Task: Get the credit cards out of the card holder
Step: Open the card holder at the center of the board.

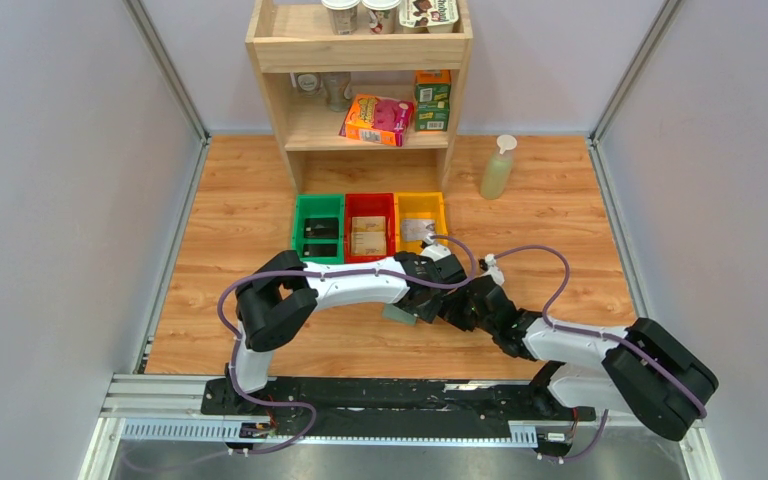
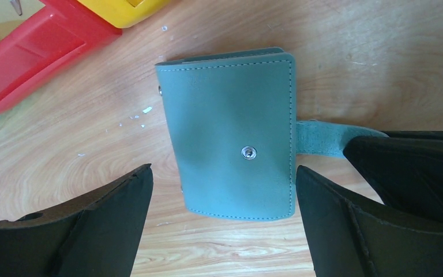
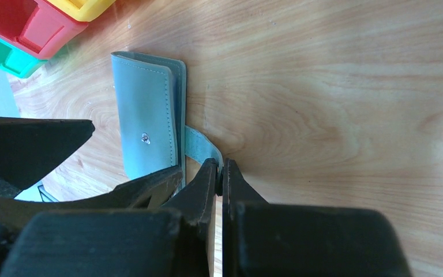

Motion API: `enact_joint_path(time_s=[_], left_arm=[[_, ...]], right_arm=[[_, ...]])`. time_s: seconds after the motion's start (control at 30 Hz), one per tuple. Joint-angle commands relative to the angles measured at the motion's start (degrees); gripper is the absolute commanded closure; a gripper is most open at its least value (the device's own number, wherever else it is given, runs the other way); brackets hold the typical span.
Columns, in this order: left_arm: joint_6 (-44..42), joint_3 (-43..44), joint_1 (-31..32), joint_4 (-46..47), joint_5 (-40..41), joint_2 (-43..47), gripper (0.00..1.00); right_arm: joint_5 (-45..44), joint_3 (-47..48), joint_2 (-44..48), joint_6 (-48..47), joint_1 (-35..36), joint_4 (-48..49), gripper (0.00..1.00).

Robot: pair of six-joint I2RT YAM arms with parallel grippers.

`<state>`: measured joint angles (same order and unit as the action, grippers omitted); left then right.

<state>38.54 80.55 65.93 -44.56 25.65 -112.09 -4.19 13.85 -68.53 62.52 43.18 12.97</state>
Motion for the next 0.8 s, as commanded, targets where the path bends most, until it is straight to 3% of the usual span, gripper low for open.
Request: enact_joint_path(time_s=[0.0,0.3,0.77], left_arm=[[1.5,1.1,0.4,-1.1,4.2,0.1,0.0],[1.4,0.9,0.3,-1.1,4.1,0.5,0.03],[1.7,-3.3,-4.2,-0.3,3.0,8.0,0.25]], right_arm=[[-0.3,-1.6,0.8,-2.0,-0.4,-3.2,1.0],[0.3,-1.6,1.0,-2.1,-0.5,-3.5,1.0],[1.5,-1.1,1.6,-2.8,-0.6,-4.1,1.0]])
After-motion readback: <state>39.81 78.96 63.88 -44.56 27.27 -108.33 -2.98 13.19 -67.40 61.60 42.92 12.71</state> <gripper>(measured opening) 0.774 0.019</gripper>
